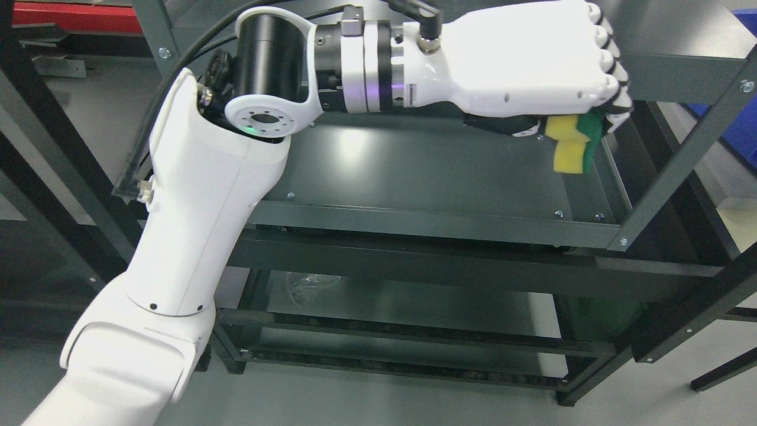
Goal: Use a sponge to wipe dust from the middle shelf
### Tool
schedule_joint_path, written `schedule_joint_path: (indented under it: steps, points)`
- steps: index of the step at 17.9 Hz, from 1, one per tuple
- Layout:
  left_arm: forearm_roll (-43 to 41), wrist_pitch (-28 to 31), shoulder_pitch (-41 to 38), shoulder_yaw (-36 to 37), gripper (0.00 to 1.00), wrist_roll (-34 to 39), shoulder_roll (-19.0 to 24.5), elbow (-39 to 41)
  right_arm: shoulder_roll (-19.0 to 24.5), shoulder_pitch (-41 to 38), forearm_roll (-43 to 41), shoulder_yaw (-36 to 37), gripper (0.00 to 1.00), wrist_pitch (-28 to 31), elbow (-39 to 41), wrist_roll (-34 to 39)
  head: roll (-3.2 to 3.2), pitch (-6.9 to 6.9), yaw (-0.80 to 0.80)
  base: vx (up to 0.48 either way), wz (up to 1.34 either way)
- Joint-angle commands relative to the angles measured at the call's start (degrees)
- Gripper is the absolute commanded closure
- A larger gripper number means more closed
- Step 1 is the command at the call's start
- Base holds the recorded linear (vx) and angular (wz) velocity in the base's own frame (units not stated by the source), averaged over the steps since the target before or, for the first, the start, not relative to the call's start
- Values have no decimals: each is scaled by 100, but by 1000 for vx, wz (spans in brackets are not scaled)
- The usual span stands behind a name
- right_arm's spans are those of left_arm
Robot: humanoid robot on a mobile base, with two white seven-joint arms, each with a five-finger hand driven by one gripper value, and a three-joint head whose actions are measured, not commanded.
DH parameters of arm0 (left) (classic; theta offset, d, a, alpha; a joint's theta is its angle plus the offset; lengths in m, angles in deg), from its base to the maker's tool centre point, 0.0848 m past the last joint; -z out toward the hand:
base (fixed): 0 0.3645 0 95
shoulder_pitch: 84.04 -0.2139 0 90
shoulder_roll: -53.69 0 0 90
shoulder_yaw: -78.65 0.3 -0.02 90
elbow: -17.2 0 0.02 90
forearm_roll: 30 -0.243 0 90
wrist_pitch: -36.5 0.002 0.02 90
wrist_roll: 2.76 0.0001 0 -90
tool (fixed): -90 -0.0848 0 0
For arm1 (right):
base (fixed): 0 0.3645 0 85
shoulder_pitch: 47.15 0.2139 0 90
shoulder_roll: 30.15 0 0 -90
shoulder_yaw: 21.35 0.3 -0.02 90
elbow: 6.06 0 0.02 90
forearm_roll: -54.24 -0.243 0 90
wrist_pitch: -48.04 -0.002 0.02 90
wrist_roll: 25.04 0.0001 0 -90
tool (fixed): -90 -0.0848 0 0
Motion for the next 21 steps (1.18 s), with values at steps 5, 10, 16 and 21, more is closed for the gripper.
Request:
schedule_joint_path:
  steps: [5,10,16,21]
  points:
    - [1937,24,-342,-1260,98,-193,2693,104,-100,0,0,0,0,3,100,3,0,0,0,28,-99]
    - [2826,24,-1019,-1444,98,-184,4065,289,-100,0,0,0,0,3,100,3,0,0,0,-4,28]
    - [3749,24,-1853,-2190,97,-184,5332,228,-100,0,0,0,0,3,100,3,0,0,0,-4,22]
    - [3838,24,-2742,-2930,97,-184,5351,193,-100,0,0,0,0,3,100,3,0,0,0,0,0]
